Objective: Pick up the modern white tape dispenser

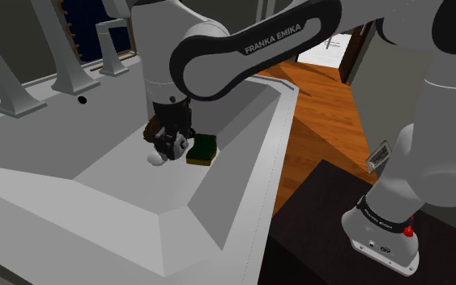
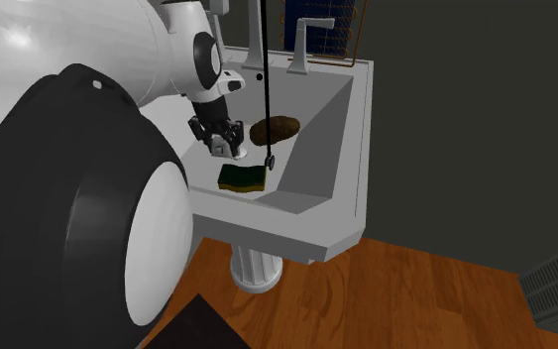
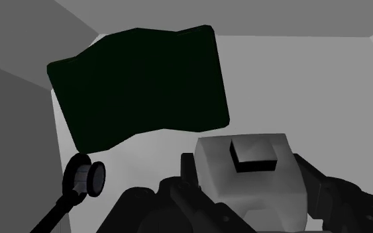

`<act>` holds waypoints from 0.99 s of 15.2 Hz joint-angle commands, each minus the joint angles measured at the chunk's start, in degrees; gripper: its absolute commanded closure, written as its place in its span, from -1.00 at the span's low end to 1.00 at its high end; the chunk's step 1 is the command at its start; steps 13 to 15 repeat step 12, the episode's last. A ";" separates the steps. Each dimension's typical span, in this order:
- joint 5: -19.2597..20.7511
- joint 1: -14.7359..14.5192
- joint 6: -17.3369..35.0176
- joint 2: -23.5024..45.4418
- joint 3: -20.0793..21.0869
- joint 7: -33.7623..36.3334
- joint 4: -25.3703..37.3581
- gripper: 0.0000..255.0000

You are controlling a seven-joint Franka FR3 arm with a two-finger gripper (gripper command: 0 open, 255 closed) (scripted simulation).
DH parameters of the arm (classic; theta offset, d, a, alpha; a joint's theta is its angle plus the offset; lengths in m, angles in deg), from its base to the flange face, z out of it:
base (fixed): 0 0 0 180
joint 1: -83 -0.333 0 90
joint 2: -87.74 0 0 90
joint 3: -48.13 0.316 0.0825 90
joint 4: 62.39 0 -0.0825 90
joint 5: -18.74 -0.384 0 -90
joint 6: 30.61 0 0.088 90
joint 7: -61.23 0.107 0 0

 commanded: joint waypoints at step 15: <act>-1.19 -0.03 -7.84 -1.77 0.40 -1.23 6.31 1.00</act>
